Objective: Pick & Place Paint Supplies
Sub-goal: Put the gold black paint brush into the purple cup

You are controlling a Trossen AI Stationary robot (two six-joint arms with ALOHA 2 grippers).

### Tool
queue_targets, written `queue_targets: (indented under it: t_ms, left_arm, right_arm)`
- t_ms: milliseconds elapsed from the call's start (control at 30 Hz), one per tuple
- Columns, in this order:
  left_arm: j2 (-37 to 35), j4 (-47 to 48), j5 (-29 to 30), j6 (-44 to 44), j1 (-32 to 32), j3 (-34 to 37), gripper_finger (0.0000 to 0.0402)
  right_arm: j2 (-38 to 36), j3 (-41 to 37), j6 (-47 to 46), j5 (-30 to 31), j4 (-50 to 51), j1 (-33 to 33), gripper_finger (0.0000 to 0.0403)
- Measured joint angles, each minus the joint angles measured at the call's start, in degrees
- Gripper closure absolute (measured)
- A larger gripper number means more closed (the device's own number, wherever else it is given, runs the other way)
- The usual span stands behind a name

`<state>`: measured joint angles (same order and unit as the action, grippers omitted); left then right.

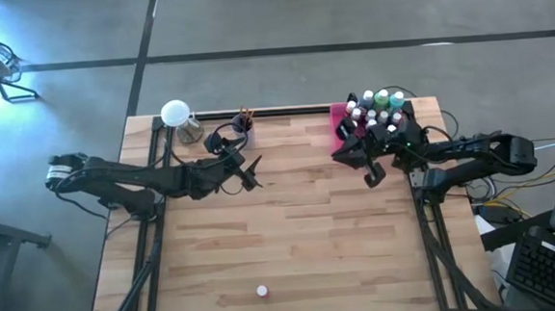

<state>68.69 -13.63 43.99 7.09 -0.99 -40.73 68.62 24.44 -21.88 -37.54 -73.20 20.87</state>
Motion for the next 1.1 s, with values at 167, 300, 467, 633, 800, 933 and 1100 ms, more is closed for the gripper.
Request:
queue_targets:
  t_ms: [167, 300, 467, 633, 800, 933, 1100]
  left_arm:
    - [0.0, 0.0, 0.0, 0.0, 0.0, -0.02, 0.0076]
    - [-0.02, 0.0, 0.0, -0.01, 0.0, -0.04, 0.0076]
    - [-0.02, 0.02, 0.0, 0.0, 0.0, -0.07, 0.0076]
    - [-0.02, 0.01, 0.0, -0.01, 0.0, -0.06, 0.0076]
    - [-0.04, 0.0, 0.0, 0.0, 0.0, -0.07, 0.0076]
    - [-0.04, 0.01, 0.0, 0.0, 0.0, -0.07, 0.0076]
    - [-0.04, 0.0, 0.0, 0.0, 0.0, -0.07, 0.0076]
  right_arm:
    - [0.0, 0.57, 0.01, -0.02, 1.06, -0.27, 0.0368]
    - [0.0, 0.75, 1.56, 0.0, 1.03, -0.25, 0.0364]
    - [0.0, 0.78, 3.01, 0.02, 1.03, -0.25, 0.037]
    - [0.02, 1.29, 4.12, 0.07, 1.02, -0.25, 0.0379]
    - [0.02, 1.32, 4.58, 0.09, 1.09, -0.25, 0.0385]
    - [0.02, 1.32, 5.37, 0.15, 1.12, -0.25, 0.038]
    - [0.02, 1.32, 5.41, 0.15, 1.14, -0.25, 0.0383]
